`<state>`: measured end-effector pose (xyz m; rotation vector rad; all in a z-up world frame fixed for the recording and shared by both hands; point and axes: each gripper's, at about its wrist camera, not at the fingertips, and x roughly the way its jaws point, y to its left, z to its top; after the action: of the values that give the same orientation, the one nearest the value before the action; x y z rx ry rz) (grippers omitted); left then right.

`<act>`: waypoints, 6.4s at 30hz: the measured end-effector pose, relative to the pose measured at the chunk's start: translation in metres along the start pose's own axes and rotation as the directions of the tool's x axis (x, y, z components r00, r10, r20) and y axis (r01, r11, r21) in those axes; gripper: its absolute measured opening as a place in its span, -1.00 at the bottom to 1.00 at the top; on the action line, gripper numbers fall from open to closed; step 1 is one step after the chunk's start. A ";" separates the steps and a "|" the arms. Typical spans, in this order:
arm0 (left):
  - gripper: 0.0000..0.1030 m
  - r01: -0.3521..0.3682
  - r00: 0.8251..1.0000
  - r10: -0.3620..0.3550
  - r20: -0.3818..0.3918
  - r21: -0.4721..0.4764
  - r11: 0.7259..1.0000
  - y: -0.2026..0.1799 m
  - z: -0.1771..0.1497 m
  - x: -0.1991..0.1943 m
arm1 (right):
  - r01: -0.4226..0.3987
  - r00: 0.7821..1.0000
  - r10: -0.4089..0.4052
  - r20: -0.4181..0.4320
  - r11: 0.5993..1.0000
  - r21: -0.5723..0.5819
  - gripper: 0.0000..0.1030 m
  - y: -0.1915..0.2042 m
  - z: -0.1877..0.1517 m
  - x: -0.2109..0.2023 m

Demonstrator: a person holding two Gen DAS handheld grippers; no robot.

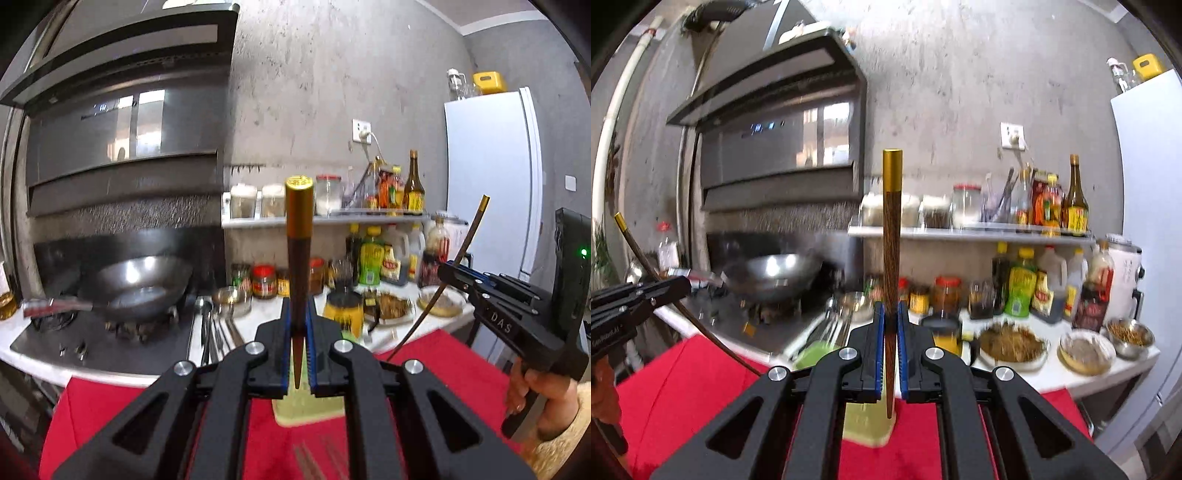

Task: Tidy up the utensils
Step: 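Carry both held chopsticks upright over the green holder, then lower both chopsticks into the green holder and open both grippers, then move both open grippers back over the remaining chopsticks on the cloth, then close the right gripper on a lone chopstick while the left gripper grasps one from the row, then lift both chopsticks upright and carry them over the green holder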

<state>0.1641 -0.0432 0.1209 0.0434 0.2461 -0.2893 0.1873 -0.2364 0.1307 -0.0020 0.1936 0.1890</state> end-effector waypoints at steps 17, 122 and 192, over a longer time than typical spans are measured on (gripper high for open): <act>-0.36 0.020 0.987 -0.025 -0.158 -0.035 0.999 0.007 -0.026 0.112 | -0.065 0.988 0.070 -0.140 0.997 0.038 -0.21 0.001 -0.033 0.077; -0.69 0.041 0.805 -0.035 -0.593 -0.002 0.999 -0.027 -0.260 -0.070 | -0.057 0.830 0.075 -0.553 0.997 0.050 -0.65 0.035 -0.260 -0.119; -0.86 -0.045 0.970 0.027 -0.241 -0.070 0.997 0.021 -0.131 -0.097 | -0.065 0.945 0.078 -0.318 0.997 0.049 -0.86 0.042 -0.119 -0.096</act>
<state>0.0497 0.0140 0.0177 0.0089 0.4959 -0.2382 0.0644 -0.2151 0.0334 0.0125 0.5223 0.2573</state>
